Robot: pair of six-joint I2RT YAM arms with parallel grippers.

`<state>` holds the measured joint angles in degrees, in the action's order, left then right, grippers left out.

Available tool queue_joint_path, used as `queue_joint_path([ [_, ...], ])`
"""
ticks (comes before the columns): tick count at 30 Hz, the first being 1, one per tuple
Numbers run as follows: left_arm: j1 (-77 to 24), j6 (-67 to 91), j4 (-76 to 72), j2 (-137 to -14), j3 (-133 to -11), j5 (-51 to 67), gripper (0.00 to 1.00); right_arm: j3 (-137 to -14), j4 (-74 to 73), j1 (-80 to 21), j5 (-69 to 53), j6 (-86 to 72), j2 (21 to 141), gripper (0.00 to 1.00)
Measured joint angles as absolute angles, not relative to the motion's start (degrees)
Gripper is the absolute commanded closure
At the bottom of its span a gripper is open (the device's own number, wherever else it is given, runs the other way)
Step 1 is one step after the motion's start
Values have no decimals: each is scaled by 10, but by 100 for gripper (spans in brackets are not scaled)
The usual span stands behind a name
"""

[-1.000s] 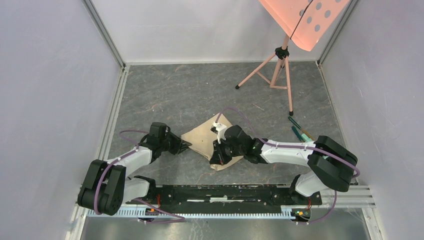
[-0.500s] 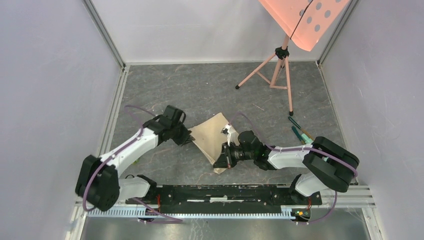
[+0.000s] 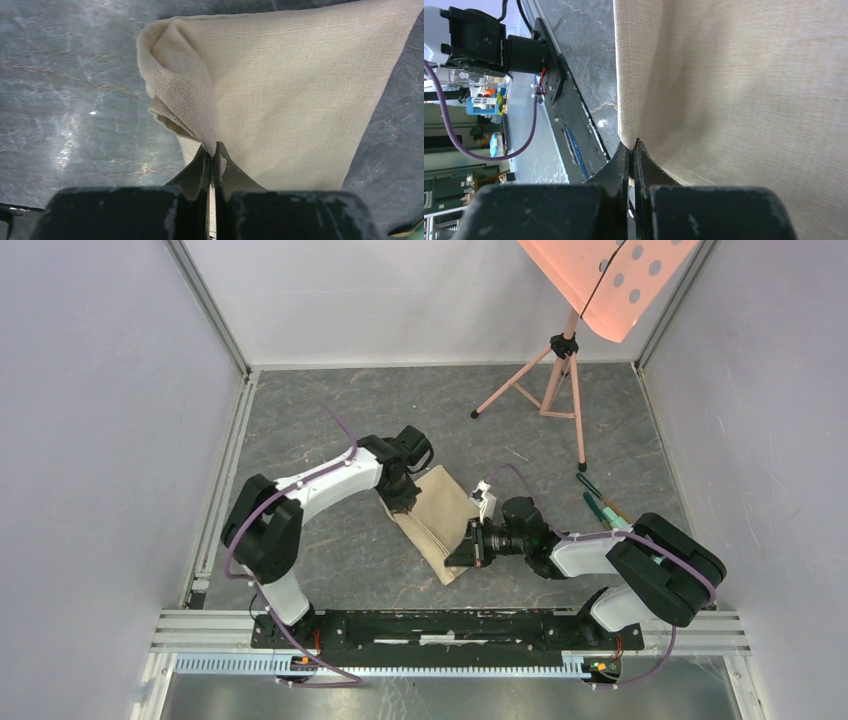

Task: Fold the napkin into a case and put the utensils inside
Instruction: Fold the lower triangle-folded napkin at the center of the board.

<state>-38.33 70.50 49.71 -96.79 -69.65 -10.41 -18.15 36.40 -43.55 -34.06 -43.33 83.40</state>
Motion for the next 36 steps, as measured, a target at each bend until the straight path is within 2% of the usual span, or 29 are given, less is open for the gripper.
queue_joint_path([
  [7, -396, 686, 515, -1048, -768, -109, 98, -174, 347, -406, -347, -397, 834, 98],
  [9, -397, 675, 516, -1066, -782, -105, 98, -178, 335, -402, -348, -380, 834, 92],
  [12, -397, 658, 517, -1081, -792, -105, 98, -190, 310, -401, -349, -354, 834, 74],
  [18, -390, 639, 517, -1091, -792, -109, 98, -216, 243, -401, -348, -302, 831, 45],
  [24, -386, 631, 515, -1095, -792, -112, 98, -232, 217, -404, -334, -271, 825, 31],
  [30, -386, 630, 512, -1100, -792, -115, 97, -244, 197, -418, -289, -241, 816, 29],
  [32, -386, 630, 511, -1100, -793, -115, 96, -255, 185, -430, -262, -230, 816, 32],
  [34, -386, 630, 510, -1101, -794, -114, 91, -264, 175, -443, -235, -221, 816, 42],
  [36, -386, 630, 509, -1101, -795, -114, 85, -274, 165, -456, -205, -211, 818, 56],
])
